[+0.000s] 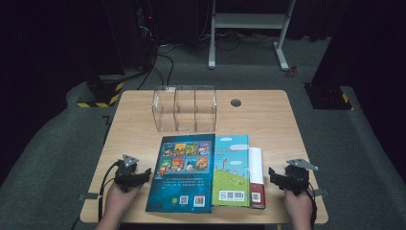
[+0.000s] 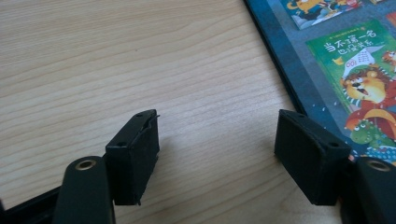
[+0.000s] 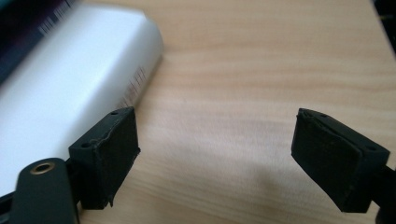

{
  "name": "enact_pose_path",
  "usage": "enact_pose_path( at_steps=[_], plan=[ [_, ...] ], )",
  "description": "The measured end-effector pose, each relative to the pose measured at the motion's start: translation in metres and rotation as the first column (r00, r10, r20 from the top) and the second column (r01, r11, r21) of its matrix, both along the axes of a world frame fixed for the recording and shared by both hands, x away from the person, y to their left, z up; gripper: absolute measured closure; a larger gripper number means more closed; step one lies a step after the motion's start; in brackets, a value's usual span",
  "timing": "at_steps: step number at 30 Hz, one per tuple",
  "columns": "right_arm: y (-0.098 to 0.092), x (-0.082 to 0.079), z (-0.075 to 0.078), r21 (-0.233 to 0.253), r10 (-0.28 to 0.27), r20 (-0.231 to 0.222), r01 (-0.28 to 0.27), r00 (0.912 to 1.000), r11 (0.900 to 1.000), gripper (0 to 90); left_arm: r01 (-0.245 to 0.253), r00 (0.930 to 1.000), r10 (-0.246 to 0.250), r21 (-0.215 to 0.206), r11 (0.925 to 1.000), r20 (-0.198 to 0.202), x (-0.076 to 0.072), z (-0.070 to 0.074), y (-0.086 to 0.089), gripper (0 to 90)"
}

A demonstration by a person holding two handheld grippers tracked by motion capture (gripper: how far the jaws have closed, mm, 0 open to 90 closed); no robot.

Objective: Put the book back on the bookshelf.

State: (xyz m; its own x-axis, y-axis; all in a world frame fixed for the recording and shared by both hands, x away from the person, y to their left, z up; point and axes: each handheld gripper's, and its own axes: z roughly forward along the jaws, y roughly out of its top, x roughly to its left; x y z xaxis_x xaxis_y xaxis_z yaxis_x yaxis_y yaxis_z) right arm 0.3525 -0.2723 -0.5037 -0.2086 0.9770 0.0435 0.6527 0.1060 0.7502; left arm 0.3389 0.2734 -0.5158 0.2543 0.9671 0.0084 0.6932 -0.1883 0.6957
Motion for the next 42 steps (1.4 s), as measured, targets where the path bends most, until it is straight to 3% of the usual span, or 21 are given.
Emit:
enact_pose_path(
  at_steps=[1,3,4,9,10,12,13,15,16,17,18,19,20,24,25,26,27,28,30,33,42],
  plan=[
    [0.001,-0.004,0.006,0.019,0.018,0.041,-0.019,0.9990,1.000,14.7,-0.005,0.9999,0.006,-0.064,0.9979,0.014,-0.002,0.005,0.006,32.4],
    [0.003,-0.006,0.009,0.018,0.039,0.056,-0.040,0.9977,0.999,14.1,-0.004,0.9997,0.006,-0.093,0.9956,0.026,-0.003,0.008,0.009,32.5],
    [0.009,-0.008,0.014,0.010,0.072,0.077,-0.073,0.9945,0.997,14.1,-0.001,0.9989,0.007,-0.140,0.9901,0.047,-0.002,0.012,0.012,32.5],
    [0.022,-0.014,0.025,0.023,0.120,0.124,-0.124,0.9850,0.992,14.2,0.009,0.9987,0.001,-0.207,0.9783,0.051,-0.001,0.012,0.012,32.5],
    [0.030,-0.016,0.030,0.036,0.152,0.144,-0.159,0.9778,0.987,14.3,0.021,0.9987,-0.011,-0.206,0.9783,0.050,-0.003,0.010,0.008,32.5],
    [0.034,-0.017,0.032,0.037,0.169,0.154,-0.177,0.9735,0.984,14.5,0.033,0.9984,-0.024,-0.191,0.9811,0.050,-0.004,0.010,0.006,32.4],
    [0.046,-0.018,0.036,0.034,0.216,0.164,-0.225,0.9624,0.974,14.4,0.042,0.9976,-0.032,-0.173,0.9839,0.061,-0.008,0.011,0.002,32.3],
    [0.052,-0.018,0.038,0.024,0.240,0.168,-0.248,0.9560,0.969,14.4,0.050,0.9968,-0.039,-0.161,0.9857,0.070,-0.011,0.012,0.001,32.3],
    [0.061,-0.018,0.042,0.015,0.266,0.175,-0.273,0.9479,0.962,14.5,0.052,0.9965,-0.041,-0.155,0.9865,0.073,-0.014,0.013,0.000,32.3],
    [0.073,-0.019,0.046,0.016,0.309,0.187,-0.317,0.9327,0.948,14.2,0.062,0.9959,-0.047,-0.202,0.9775,0.077,-0.020,0.015,-0.002,32.1],
    [0.073,-0.019,0.046,0.016,0.309,0.187,-0.317,0.9327,0.948,14.2,0.062,0.9959,-0.047,-0.202,0.9775,0.077,-0.020,0.015,-0.002,32.1],
    [0.089,-0.022,0.049,0.029,0.364,0.196,-0.376,0.9106,0.926,13.4,0.087,0.9956,-0.074,-0.266,0.9600,0.057,-0.023,0.014,-0.004,32.3],
    [0.097,-0.024,0.050,0.031,0.389,0.192,-0.402,0.9009,0.915,13.1,0.100,0.9950,-0.093,-0.288,0.9525,0.037,-0.023,0.012,-0.008,31.8],
    [0.128,-0.029,0.050,0.024,0.461,0.158,-0.470,0.8733,0.882,13.1,0.115,0.9923,-0.123,-0.282,0.9524,-0.012,-0.017,0.006,-0.018,27.9],
    [0.128,-0.029,0.050,0.024,0.461,0.158,-0.470,0.8733,0.882,13.1,0.115,0.9923,-0.123,-0.282,0.9524,-0.012,-0.017,0.006,-0.018,27.3],
    [0.141,-0.032,0.049,0.007,0.499,0.143,-0.505,0.8547,0.863,11.5,0.116,0.9917,-0.127,-0.293,0.9492,-0.020,-0.017,0.005,-0.020,26.0],
    [0.141,-0.032,0.049,0.007,0.499,0.143,-0.505,0.8547,0.863,11.5,0.114,0.9918,-0.126,-0.300,0.9472,-0.020,-0.017,0.004,-0.022,26.0],
    [0.146,-0.037,0.048,-0.043,0.498,0.151,-0.498,0.8538,0.866,12.0,0.124,0.9902,-0.137,-0.294,0.9475,-0.024,-0.016,0.003,-0.024,23.9],
    [0.146,-0.038,0.048,-0.036,0.504,0.144,-0.505,0.8515,0.863,12.3,0.131,0.9884,-0.147,-0.280,0.9511,-0.037,-0.017,0.001,-0.029,22.8],
    [0.146,-0.039,0.050,-0.010,0.501,0.127,-0.504,0.8563,0.864,13.5,0.152,0.9841,-0.170,-0.250,0.9563,-0.050,-0.016,-0.001,-0.034,17.5],
    [0.143,-0.046,0.050,0.006,0.485,0.134,-0.490,0.8644,0.872,14.3,0.178,0.9777,-0.202,-0.284,0.9422,-0.058,-0.010,-0.003,-0.038,14.0]
  ],
)
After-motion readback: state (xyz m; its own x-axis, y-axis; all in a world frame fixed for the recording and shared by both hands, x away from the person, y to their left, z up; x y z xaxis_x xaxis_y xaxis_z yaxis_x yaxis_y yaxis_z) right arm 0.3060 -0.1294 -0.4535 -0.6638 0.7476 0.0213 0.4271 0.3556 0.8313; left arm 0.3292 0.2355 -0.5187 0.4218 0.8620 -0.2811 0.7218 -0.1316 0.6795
